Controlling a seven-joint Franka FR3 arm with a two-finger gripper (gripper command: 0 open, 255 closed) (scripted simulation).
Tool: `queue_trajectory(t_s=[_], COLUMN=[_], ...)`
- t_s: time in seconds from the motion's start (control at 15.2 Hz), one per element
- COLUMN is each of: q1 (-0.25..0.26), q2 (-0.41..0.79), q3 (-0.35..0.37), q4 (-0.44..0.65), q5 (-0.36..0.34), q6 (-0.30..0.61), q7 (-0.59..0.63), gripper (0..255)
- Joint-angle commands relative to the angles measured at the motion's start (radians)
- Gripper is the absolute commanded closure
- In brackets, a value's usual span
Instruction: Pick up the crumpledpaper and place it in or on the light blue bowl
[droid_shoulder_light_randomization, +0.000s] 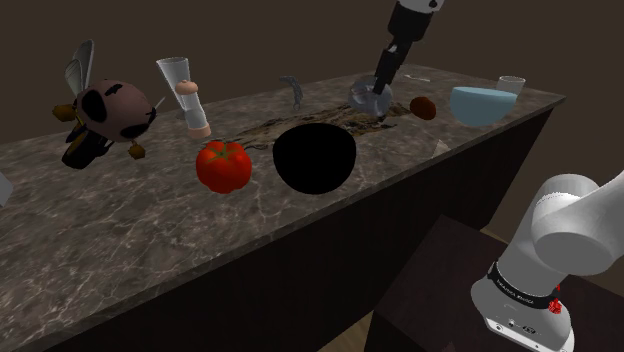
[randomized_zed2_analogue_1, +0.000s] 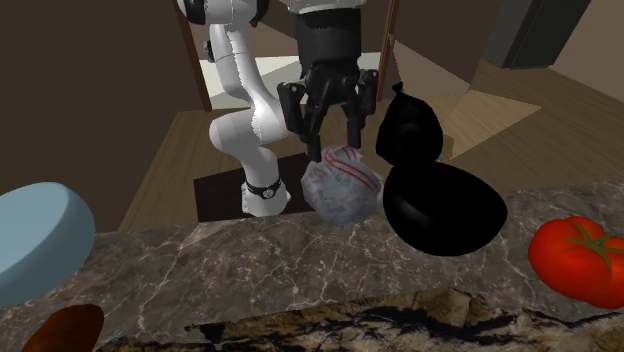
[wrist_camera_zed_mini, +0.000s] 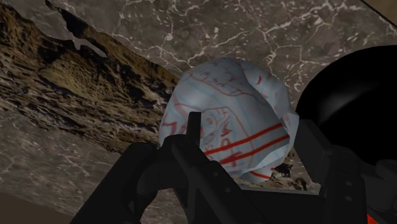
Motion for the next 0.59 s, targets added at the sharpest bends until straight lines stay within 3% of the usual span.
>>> queue_trajectory(t_s=[0.0,0.53], q1=[-0.001,-0.002], q2=[0.010,0.059], q3=[0.000,0.000], q4=[0.038,0.191], q5=[0.000,-0.001], q6=[-0.028,-0.131], q7=[-0.002,-0.005], gripper=[255,255])
